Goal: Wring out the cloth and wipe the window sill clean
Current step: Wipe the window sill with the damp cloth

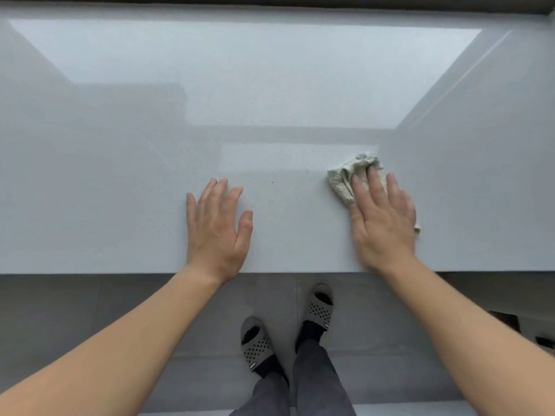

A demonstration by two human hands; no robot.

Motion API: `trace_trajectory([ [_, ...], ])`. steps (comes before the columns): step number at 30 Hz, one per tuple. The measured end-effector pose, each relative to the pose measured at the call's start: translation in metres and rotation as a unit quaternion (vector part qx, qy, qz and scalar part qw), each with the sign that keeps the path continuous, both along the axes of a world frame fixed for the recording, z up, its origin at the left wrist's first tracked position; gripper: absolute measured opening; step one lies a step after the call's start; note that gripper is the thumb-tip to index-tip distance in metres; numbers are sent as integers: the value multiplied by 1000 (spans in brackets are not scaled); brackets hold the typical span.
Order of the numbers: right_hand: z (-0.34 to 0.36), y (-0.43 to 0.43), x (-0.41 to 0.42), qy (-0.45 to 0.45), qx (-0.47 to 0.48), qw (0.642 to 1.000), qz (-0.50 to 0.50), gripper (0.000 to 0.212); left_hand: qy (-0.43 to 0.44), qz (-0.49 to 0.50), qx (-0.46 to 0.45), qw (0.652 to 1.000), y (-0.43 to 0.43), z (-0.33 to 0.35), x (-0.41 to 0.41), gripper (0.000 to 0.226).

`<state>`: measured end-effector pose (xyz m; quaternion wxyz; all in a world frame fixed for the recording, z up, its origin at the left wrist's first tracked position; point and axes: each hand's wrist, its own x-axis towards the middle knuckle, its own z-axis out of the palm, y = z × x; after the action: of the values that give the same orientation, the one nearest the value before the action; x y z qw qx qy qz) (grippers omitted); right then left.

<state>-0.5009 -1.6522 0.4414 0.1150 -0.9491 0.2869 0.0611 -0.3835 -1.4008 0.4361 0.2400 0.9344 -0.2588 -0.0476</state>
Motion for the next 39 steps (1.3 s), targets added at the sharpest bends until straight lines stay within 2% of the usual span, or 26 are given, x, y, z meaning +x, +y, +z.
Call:
trace_trajectory([
  [2,0,24,-8,6,-13,1000,19,58,-22,-9,7,1000,-17,4,4,55],
  [4,1,34,-28,11,-13,992,128,57,-2,-18,18,1000,-39,7,7,60],
  [7,1,-12,-42,25,-15,964,264,54,38,-17,60,997,-70,4,11,69],
  [9,-1,-56,-32,26,-35,973,226,55,34,-8,124,992,-83,-3,11,69],
  [11,0,-82,-13,19,-26,996,86,58,10,2,181,983,-84,-7,10,68],
  [13,-1,-75,4,18,-8,999,-25,61,5,7,198,980,-85,-8,8,68],
  [14,0,-61,7,17,-12,999,-36,62,5,6,201,980,-85,-7,8,68],
  [15,0,-44,4,14,-14,1000,-11,62,6,5,204,979,-86,-6,8,68],
  [18,2,-14,-25,9,-19,985,173,58,9,6,208,978,-85,-5,8,68],
  [20,2,-42,-16,7,-9,965,260,55,13,7,205,979,-84,-4,8,68],
  [21,1,-62,-2,6,-12,963,269,54,14,8,203,979,-84,-3,9,68],
  [22,-1,-81,17,4,-15,968,251,53,16,9,203,979,-83,-3,9,67],
  [24,-2,-111,65,-2,7,990,137,52,13,12,206,978,-82,-3,8,66],
  [26,-3,-109,96,-5,14,999,31,54,8,12,209,978,-82,-3,6,66],
  [27,-4,-96,101,-5,2,1000,19,55,7,12,210,978,-81,-3,5,66],
  [28,-5,-80,97,-7,-6,999,42,56,7,12,209,978,-79,-3,6,66],
  [30,-5,-57,75,-15,-6,986,167,56,9,14,208,978,-78,-5,6,65],
  [32,-3,-64,60,-7,1,958,286,54,12,13,203,979,-77,-6,6,65],
  [33,-3,-82,66,-8,2,951,310,53,12,11,196,980,-78,-6,6,64],
  [35,-6,-120,95,-12,-10,962,274,52,13,17,171,985,-80,-4,1,62],
  [37,-7,-145,130,-7,9,988,154,53,2,37,137,990,-84,-2,1,57],
  [39,-8,-139,150,-16,18,997,77,54,-11,61,113,992,-94,1,10,55],
])
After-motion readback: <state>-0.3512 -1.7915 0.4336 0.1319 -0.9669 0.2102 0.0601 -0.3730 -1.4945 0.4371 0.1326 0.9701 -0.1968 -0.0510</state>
